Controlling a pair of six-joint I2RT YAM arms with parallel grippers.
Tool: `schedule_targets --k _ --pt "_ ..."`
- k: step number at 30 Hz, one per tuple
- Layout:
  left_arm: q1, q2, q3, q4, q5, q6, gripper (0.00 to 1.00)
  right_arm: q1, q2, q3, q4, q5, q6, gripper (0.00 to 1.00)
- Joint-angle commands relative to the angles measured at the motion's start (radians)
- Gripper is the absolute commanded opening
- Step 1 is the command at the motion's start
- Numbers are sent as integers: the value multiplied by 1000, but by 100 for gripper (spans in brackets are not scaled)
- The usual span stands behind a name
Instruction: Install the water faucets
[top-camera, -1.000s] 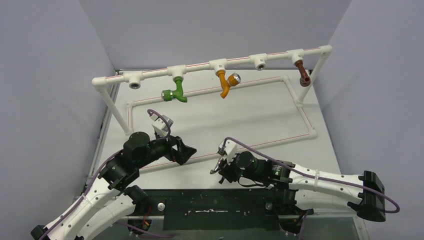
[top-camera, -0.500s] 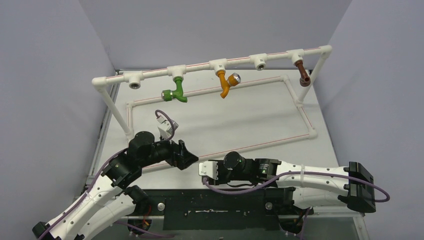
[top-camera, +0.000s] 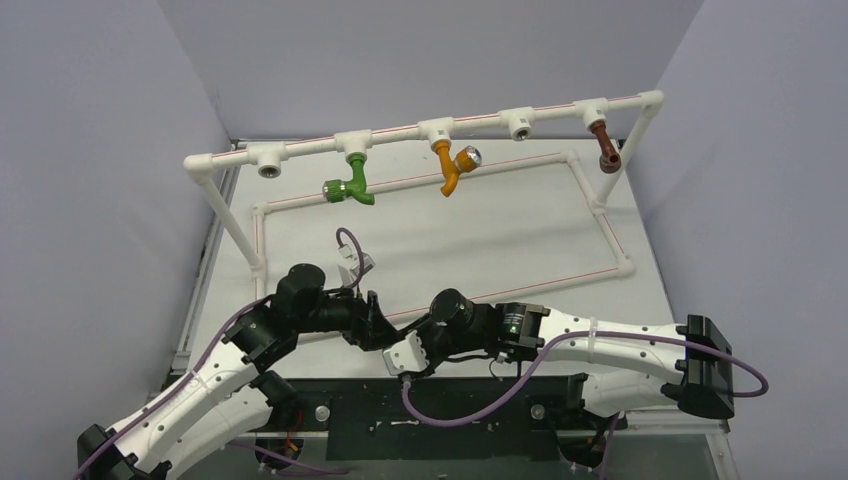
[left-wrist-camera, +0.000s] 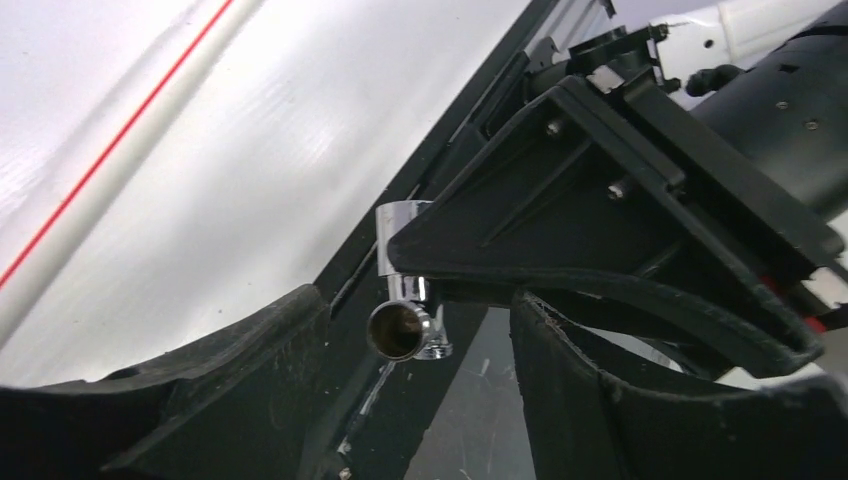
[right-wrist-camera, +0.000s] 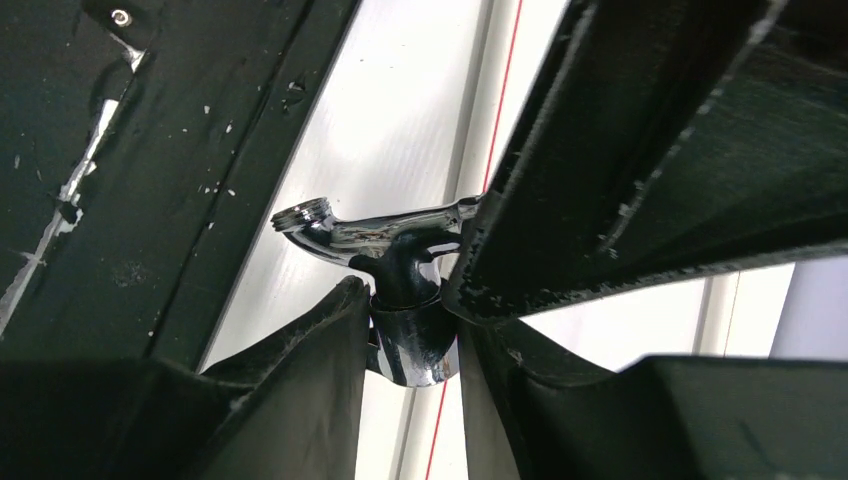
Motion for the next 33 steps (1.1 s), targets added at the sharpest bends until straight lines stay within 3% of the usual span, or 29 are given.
schedule_targets --k 1,12,27,33 --pt "4 1 6 97 103 -24 62 -2 0 55 8 -52 -71 0" --pt "4 12 -12 112 177 -43 45 -1 -33 55 13 -30 -81 0" --pt "3 29 -18 117 180 -39 39 3 -73 75 -3 -37 -83 0" --pt "2 38 -27 136 198 -45 29 10 -65 80 -12 -46 -84 0"
